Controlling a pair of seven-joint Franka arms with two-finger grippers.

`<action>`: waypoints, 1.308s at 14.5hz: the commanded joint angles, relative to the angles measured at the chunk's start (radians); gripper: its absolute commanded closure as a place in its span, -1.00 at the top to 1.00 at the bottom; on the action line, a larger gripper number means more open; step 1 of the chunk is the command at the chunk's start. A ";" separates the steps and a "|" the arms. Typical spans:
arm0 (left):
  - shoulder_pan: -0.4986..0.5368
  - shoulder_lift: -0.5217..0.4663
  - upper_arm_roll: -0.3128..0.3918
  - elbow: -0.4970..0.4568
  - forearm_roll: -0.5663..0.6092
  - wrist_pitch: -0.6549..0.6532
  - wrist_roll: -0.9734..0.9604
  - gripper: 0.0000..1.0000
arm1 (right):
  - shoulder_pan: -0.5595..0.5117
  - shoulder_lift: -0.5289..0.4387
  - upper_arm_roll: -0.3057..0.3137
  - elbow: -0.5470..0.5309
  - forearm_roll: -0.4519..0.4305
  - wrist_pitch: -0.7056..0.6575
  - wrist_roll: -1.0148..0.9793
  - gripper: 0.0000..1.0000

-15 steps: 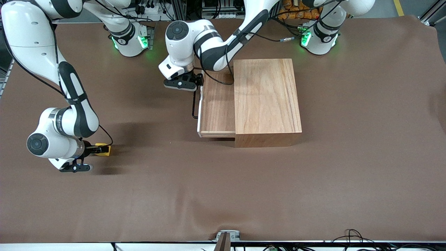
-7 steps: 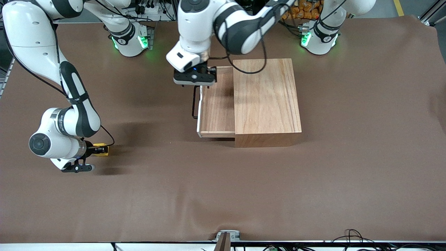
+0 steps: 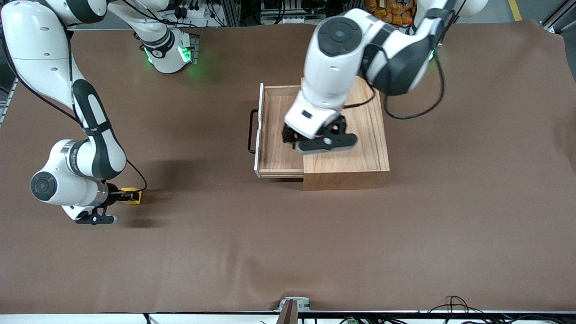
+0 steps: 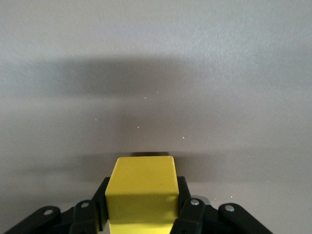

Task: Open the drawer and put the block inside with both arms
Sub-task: 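Carry the cube to the drawer while the left gripper returns to rest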

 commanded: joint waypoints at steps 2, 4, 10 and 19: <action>0.125 -0.061 -0.008 -0.031 -0.018 -0.028 0.126 1.00 | 0.005 -0.015 0.010 0.113 0.015 -0.160 0.000 -1.00; 0.182 -0.070 -0.008 -0.031 -0.012 -0.045 0.147 1.00 | 0.023 -0.018 0.010 0.217 0.016 -0.308 0.009 -1.00; 0.447 -0.081 -0.105 -0.041 -0.012 -0.091 0.421 1.00 | 0.127 -0.070 0.016 0.262 0.056 -0.439 0.162 -1.00; 0.607 -0.259 -0.116 -0.055 -0.014 -0.367 0.585 1.00 | 0.331 -0.148 0.124 0.290 0.110 -0.501 0.400 -1.00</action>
